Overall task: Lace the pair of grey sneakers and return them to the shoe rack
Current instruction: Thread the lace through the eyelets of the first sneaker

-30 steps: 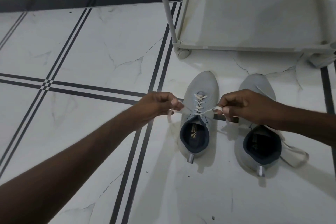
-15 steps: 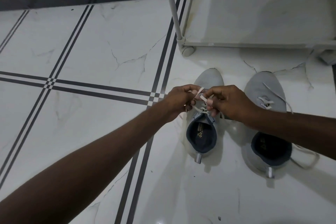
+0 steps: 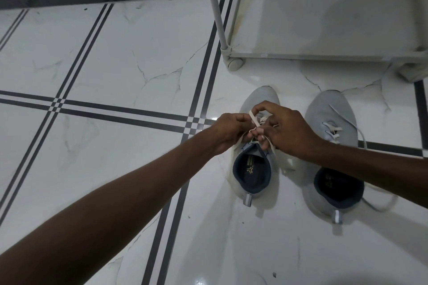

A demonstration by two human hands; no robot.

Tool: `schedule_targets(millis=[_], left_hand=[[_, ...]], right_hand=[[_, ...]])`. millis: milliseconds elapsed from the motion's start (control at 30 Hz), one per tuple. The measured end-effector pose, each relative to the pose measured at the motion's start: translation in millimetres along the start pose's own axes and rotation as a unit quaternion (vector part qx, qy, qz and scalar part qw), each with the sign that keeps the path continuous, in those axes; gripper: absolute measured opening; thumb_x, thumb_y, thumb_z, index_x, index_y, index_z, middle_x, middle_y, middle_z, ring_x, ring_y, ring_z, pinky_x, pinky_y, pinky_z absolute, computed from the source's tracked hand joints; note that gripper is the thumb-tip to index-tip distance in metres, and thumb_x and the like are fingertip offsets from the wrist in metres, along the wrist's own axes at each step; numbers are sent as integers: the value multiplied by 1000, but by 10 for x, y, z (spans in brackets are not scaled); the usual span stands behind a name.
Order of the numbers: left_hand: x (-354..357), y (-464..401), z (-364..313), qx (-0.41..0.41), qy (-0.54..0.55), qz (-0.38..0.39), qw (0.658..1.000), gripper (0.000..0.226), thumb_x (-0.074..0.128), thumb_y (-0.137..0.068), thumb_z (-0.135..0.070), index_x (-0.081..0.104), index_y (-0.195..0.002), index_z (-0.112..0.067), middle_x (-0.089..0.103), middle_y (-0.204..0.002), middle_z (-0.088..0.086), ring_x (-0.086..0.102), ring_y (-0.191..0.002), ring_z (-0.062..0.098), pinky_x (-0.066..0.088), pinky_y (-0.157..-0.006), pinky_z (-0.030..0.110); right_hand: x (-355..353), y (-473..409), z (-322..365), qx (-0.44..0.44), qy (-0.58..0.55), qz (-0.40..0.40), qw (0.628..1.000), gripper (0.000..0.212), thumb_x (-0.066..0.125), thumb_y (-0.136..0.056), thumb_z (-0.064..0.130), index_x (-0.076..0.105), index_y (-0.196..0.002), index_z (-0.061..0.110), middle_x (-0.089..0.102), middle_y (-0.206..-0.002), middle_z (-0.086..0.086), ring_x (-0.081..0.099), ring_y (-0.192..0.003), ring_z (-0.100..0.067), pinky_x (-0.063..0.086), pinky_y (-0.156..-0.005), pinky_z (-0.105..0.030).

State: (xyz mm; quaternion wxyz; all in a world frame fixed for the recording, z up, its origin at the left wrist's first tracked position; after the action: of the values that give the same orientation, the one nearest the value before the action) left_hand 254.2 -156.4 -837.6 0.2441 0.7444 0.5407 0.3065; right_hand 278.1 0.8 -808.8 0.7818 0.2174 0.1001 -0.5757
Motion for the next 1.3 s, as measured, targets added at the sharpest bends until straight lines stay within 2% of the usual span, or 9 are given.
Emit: schedule_targets(millis=[133, 400, 567, 667, 767, 867, 967, 1133, 1300], left_hand=[[-5, 83, -72, -20, 26, 62, 998, 19, 44, -99, 0, 62, -104, 2, 64, -87, 14, 62, -71, 14, 51, -61, 16], [-18, 115, -17, 4, -23, 82, 996, 29, 55, -98, -21, 63, -116, 0, 63, -84, 7, 51, -66, 9, 42, -58, 18], [-75, 187, -67, 59, -124, 97, 986, 21, 54, -98, -25, 70, -95, -11, 63, -77, 9, 54, -66, 13, 43, -63, 27], [-70, 211, -143, 140, -274, 67, 949, 20, 72, -87, -22, 71, -91, -2, 69, -80, 23, 63, -70, 22, 51, -68, 32], [-44, 215, -243, 241, -430, -11, 870, 8, 80, -76, -14, 72, -78, -11, 74, -72, 5, 70, -68, 19, 55, -67, 31], [34, 249, -223, 338, -543, -103, 762, 13, 73, -72, -19, 61, -69, -17, 65, -62, -5, 62, -60, 17, 51, -57, 37], [119, 279, -144, 373, -564, -159, 720, 10, 66, -75, -19, 59, -70, -14, 64, -62, 1, 60, -59, 24, 49, -54, 40], [156, 337, -83, 365, -445, -179, 798, 14, 71, -71, -17, 59, -66, -14, 64, -69, -1, 61, -66, 20, 51, -59, 41], [-121, 443, 47, 239, -295, -234, 895, 29, 82, -73, -21, 58, -63, -8, 69, -68, 6, 67, -67, 21, 54, -64, 39]], right_hand=[[-5, -31, 3, 17, -22, 10, 1000, 37, 52, -89, -6, 59, -106, 26, 74, -73, -10, 71, -53, -21, 50, -44, -19], [12, -116, -96, 73, -99, 58, 991, 26, 63, -89, 0, 50, -108, 11, 70, -73, -11, 68, -59, -26, 52, -51, -28], [-101, -111, -107, 116, -153, 90, 977, 11, 61, -89, -4, 56, -98, 1, 66, -71, -15, 64, -56, -22, 52, -54, -26], [-107, -91, -161, 125, -135, 101, 978, 7, 63, -89, -1, 60, -95, 0, 67, -77, -22, 64, -62, -24, 53, -66, -35], [-129, -97, -178, 135, -155, 119, 971, 11, 58, -90, -5, 59, -100, -4, 66, -81, -25, 64, -65, -26, 54, -71, -38], [-130, -115, -134, 140, -168, 138, 966, 15, 52, -93, -5, 56, -106, -9, 66, -82, -21, 63, -67, -27, 56, -64, -32], [-113, -124, -96, 164, -180, 153, 958, 20, 42, -100, 3, 59, -109, -1, 67, -82, -18, 61, -59, -22, 53, -56, -27], [-96, -151, -147, 180, -106, 118, 971, 34, 45, -94, -3, 67, -118, 7, 67, -66, 5, 42, -38, -8, 43, -43, -21], [-265, -105, -174, 18, 141, 37, 989, 10, 70, -84, 18, 76, -76, 16, 69, -54, 7, 62, -45, -3, 40, -50, -7]])
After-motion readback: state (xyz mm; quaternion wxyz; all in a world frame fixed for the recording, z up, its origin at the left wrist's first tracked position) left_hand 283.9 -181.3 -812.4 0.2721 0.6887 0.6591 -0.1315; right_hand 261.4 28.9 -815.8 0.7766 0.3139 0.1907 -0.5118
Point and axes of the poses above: each hand's wrist, its own y-axis away from the middle knuckle, its own x-axis out of the palm, z = x × y, the point moved 2 cm from there along -y, towards the middle knuckle
